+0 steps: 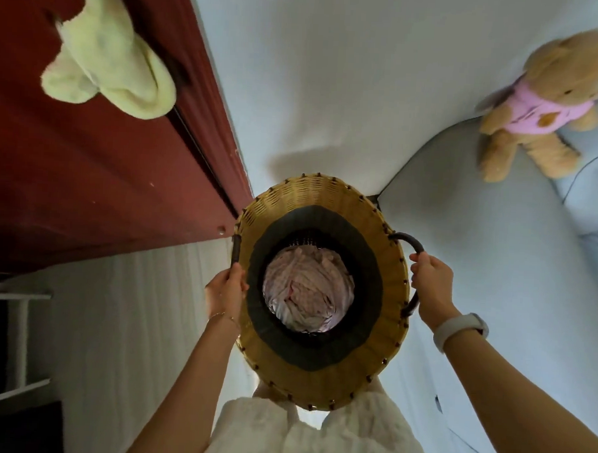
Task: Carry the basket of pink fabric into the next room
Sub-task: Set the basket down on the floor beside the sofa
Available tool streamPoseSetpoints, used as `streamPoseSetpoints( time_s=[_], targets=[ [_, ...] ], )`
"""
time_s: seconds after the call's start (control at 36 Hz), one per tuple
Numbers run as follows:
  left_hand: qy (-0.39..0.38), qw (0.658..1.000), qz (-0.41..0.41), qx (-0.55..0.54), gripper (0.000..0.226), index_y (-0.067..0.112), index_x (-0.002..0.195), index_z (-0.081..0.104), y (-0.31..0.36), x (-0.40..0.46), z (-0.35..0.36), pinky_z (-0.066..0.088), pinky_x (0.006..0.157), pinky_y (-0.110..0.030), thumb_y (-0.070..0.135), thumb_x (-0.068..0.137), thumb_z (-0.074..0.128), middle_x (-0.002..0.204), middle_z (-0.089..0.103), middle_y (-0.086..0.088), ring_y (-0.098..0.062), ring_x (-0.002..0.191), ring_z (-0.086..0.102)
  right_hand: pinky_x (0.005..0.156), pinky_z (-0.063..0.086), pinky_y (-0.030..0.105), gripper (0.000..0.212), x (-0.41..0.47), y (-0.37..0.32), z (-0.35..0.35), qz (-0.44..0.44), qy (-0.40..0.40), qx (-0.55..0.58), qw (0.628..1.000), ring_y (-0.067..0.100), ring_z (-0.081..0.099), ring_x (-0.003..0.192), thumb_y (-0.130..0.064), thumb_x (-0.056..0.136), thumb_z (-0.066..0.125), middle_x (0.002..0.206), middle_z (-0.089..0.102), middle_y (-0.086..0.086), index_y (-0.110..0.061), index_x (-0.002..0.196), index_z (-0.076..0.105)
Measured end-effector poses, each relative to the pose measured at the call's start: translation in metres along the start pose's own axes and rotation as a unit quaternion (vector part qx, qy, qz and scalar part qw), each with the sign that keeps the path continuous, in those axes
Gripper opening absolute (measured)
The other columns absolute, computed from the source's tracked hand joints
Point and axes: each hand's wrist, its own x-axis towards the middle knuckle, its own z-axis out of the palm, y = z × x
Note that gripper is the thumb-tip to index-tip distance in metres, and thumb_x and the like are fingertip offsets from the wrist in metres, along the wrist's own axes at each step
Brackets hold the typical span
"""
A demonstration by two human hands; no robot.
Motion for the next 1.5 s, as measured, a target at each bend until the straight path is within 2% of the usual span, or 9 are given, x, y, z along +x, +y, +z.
streamPoseSetpoints(
  time_s=[0.36, 0.5, 0.64, 0.83, 0.94, 1.19, 1.28, 1.39, 1.5],
  targets=[
    [0.061, 0.996, -0.067, 0.020, 0.029, 0.007, 0.079, 0.059, -0.020, 0.088, 0.147, 0.038, 0.070, -0.028, 0.025, 0.094, 0.042, 0.070, 0.054, -0.005, -0.014, 0.067, 0.048, 0.068, 0.044, 0.033, 0.029, 0.188, 0.043, 0.025, -0.005, -0.130, -0.112, 0.985, 0.022, 0.047, 0.074, -0.024, 0.095, 0.031, 0.079, 0.050, 0.011, -0.017, 0.073, 0.048],
    [0.084, 0.993, -0.066, 0.057, 0.036, 0.001, 0.108, 0.062, -0.044, 0.102, 0.175, 0.037, 0.083, -0.030, 0.027, 0.095, 0.041, 0.098, 0.057, -0.007, -0.021, 0.090, 0.050, 0.062, 0.038, 0.026, 0.021, 0.225, 0.062, 0.029, 0.013, -0.164, -0.136, 0.977, 0.019, 0.044, 0.072, -0.021, 0.095, 0.031, 0.071, 0.046, 0.004, -0.011, 0.092, 0.049],
    [0.090, 0.991, -0.057, 0.076, 0.039, -0.002, 0.114, 0.059, -0.047, 0.117, 0.185, 0.040, 0.084, -0.032, 0.026, 0.096, 0.039, 0.104, 0.060, -0.012, -0.024, 0.093, 0.052, 0.081, 0.042, 0.044, 0.029, 0.243, 0.063, 0.035, 0.010, -0.153, -0.160, 0.975, 0.025, 0.045, 0.087, -0.021, 0.096, 0.028, 0.087, 0.049, 0.009, -0.006, 0.112, 0.048],
    [0.081, 0.989, -0.060, 0.107, 0.038, 0.003, 0.125, 0.053, -0.041, 0.126, 0.184, 0.045, 0.087, -0.034, 0.024, 0.095, 0.042, 0.122, 0.060, -0.019, -0.036, 0.111, 0.057, 0.070, 0.042, 0.028, 0.035, 0.258, 0.066, 0.037, -0.008, -0.142, -0.187, 0.972, 0.023, 0.049, 0.091, -0.022, 0.096, 0.029, 0.103, 0.049, 0.011, -0.006, 0.125, 0.041],
    [0.055, 0.991, -0.071, 0.102, 0.029, 0.001, 0.104, 0.061, -0.044, 0.105, 0.182, 0.048, 0.087, -0.038, 0.023, 0.093, 0.044, 0.096, 0.067, -0.017, -0.029, 0.085, 0.061, 0.067, 0.040, 0.023, 0.035, 0.255, 0.053, 0.037, -0.046, -0.143, -0.225, 0.963, 0.019, 0.049, 0.088, -0.019, 0.096, 0.030, 0.107, 0.050, 0.013, -0.006, 0.127, 0.041],
    [0.054, 0.955, -0.284, -0.059, 0.020, 0.003, 0.087, 0.060, -0.078, 0.056, 0.184, 0.055, 0.079, -0.041, 0.022, 0.088, 0.056, 0.098, 0.065, -0.016, -0.034, 0.092, 0.062, 0.098, 0.033, 0.035, 0.037, 0.243, -0.018, 0.102, -0.259, -0.257, -0.386, 0.847, 0.036, 0.046, 0.123, -0.008, 0.093, 0.033, 0.133, 0.051, 0.025, 0.004, 0.125, 0.048],
    [0.043, 0.928, -0.347, -0.125, 0.018, -0.007, 0.091, 0.061, -0.090, 0.044, 0.194, 0.057, 0.054, -0.031, 0.010, 0.084, 0.057, 0.085, 0.067, -0.018, -0.031, 0.073, 0.063, 0.102, 0.035, 0.044, 0.037, 0.237, -0.025, 0.122, -0.320, -0.282, -0.423, 0.800, 0.037, 0.046, 0.123, -0.011, 0.094, 0.033, 0.132, 0.051, 0.021, -0.001, 0.127, 0.047],
    [-0.003, 0.891, -0.406, -0.201, 0.017, -0.005, 0.079, 0.057, -0.091, 0.036, 0.212, 0.057, 0.053, -0.030, 0.009, 0.088, 0.055, 0.041, 0.058, -0.008, -0.014, 0.034, 0.055, 0.094, 0.034, 0.044, 0.034, 0.239, -0.031, 0.133, -0.380, -0.272, -0.468, 0.751, 0.036, 0.048, 0.116, -0.013, 0.094, 0.033, 0.123, 0.056, 0.019, -0.007, 0.122, 0.051],
    [-0.050, 0.869, -0.410, -0.273, 0.017, -0.001, 0.079, 0.056, -0.075, 0.040, 0.240, 0.047, 0.091, -0.042, 0.011, 0.091, 0.052, 0.096, 0.062, -0.014, -0.030, 0.083, 0.061, 0.090, 0.035, 0.043, 0.036, 0.243, -0.032, 0.145, -0.409, -0.242, -0.495, 0.728, 0.038, 0.045, 0.116, -0.013, 0.093, 0.033, 0.122, 0.056, 0.018, -0.010, 0.125, 0.050]
  ],
)
